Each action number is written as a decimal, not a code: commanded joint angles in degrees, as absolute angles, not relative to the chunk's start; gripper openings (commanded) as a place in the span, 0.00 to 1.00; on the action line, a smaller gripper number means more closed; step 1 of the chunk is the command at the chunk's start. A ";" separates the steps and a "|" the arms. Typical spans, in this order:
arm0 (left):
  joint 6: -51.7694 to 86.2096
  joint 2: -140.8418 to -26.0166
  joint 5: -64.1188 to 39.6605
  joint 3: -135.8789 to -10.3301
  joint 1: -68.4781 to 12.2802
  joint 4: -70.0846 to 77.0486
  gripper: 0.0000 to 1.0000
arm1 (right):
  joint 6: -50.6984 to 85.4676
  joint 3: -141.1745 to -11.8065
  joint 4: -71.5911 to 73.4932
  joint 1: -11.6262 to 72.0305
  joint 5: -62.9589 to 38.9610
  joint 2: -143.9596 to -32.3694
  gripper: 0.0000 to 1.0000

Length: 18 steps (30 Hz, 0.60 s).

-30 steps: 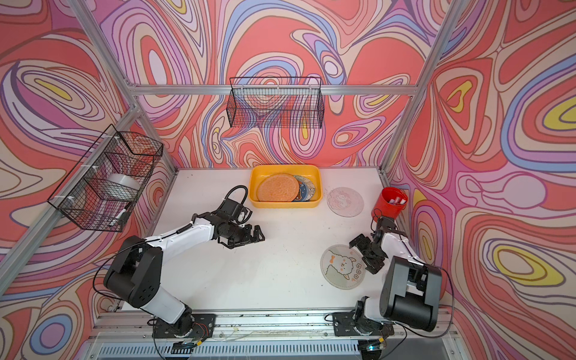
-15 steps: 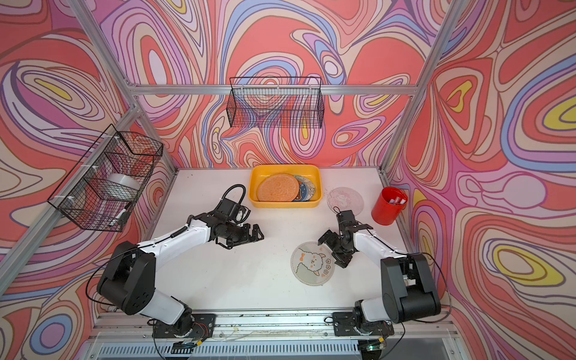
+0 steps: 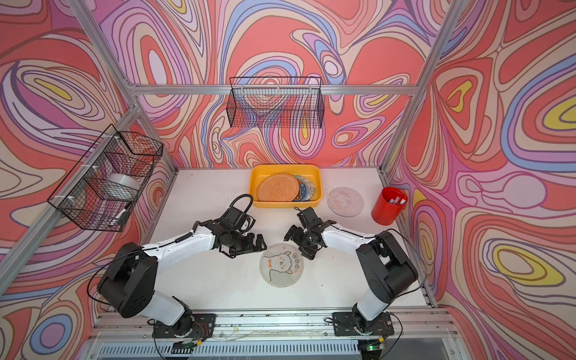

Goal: Put the coasters into the storage box
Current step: Move the coaster to the center of the board.

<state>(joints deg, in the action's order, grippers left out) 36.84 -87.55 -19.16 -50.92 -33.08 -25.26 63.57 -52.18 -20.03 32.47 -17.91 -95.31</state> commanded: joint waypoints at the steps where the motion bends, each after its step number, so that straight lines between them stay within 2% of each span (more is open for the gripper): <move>1: 39.13 -85.31 -16.61 -49.08 -34.40 -24.65 1.00 | 63.10 -51.80 -20.32 35.11 -17.74 -99.57 0.98; 10: 40.34 -84.72 -14.82 -47.03 -36.14 -24.51 1.00 | 51.02 -53.26 -32.64 35.42 -13.56 -92.72 0.98; 18: 39.95 -89.87 -14.41 -50.10 -38.23 -25.98 0.88 | 48.10 -48.55 -33.49 35.47 -14.69 -87.32 0.96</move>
